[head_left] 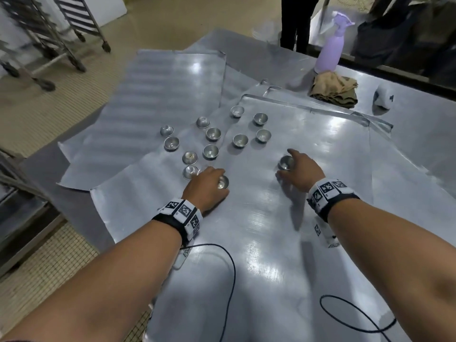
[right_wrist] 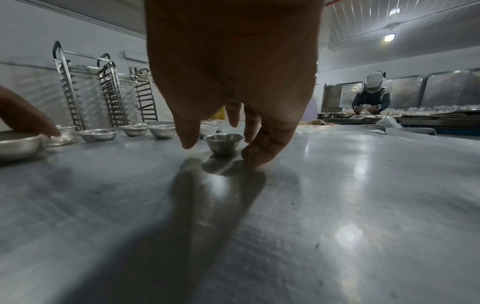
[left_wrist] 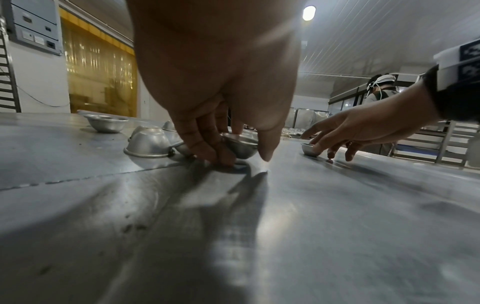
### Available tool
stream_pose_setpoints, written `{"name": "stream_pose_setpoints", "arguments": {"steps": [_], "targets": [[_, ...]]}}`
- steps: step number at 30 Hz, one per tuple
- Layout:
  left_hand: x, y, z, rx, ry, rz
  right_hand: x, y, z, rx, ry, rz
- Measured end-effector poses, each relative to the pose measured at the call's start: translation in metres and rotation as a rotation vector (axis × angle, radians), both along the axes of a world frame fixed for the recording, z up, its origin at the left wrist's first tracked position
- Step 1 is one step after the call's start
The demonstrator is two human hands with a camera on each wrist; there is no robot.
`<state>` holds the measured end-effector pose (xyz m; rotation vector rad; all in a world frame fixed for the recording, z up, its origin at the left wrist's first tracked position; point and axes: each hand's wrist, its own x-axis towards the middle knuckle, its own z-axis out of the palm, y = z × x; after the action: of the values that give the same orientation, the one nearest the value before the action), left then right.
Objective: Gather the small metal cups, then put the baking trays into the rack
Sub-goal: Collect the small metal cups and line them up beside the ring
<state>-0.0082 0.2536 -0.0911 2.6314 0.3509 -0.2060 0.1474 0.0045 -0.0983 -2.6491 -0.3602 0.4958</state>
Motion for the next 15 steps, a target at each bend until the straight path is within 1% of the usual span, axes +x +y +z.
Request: {"name": "stream_pose_setpoints", "arguments": {"steps": [2, 5, 8, 11, 15], "targets": [[-0.004, -0.002, 0.0, -0.007, -0.005, 0.006, -0.004, 0.001, -0.001, -0.01, -0.021, 0.003], [-0.009, -0.008, 0.004, -0.021, -0.009, 0.008, -0.026, 0.001, 0.004, 0.063, -0.067, 0.011], [-0.015, -0.022, 0.01, -0.045, -0.011, -0.017, -0.06, -0.006, 0.009, 0.109, -0.034, 0.057], [-0.023, -0.047, 0.016, -0.067, 0.008, -0.063, -0.099, -0.024, 0.012, 0.147, 0.0, 0.096], [-0.038, -0.1, 0.021, -0.099, 0.024, -0.172, -0.151, -0.07, 0.018, 0.198, 0.024, 0.036]]}}
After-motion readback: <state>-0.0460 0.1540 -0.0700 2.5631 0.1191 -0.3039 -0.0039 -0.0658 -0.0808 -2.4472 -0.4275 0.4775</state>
